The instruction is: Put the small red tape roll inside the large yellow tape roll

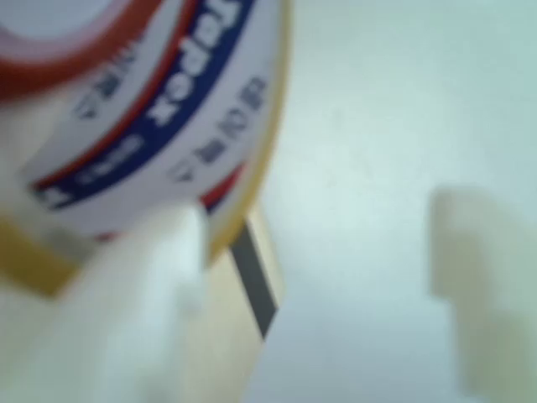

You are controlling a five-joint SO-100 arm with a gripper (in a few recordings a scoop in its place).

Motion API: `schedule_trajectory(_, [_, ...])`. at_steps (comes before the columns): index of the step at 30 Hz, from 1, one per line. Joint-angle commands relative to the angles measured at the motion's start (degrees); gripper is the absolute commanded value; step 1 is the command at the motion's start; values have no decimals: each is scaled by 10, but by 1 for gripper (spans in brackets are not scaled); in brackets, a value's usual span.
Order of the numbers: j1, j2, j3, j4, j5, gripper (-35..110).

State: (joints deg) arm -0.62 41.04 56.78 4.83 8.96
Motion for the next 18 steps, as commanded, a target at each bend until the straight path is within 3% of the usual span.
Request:
schedule_trajectory(1, [-3,67,-48,7,19,0])
schedule_trajectory(6, [2,180,94,44,20,0])
schedule_trajectory(12, [0,461,427,-5,20,0])
schedule_trajectory(18, [-18,773,719,44,21,0])
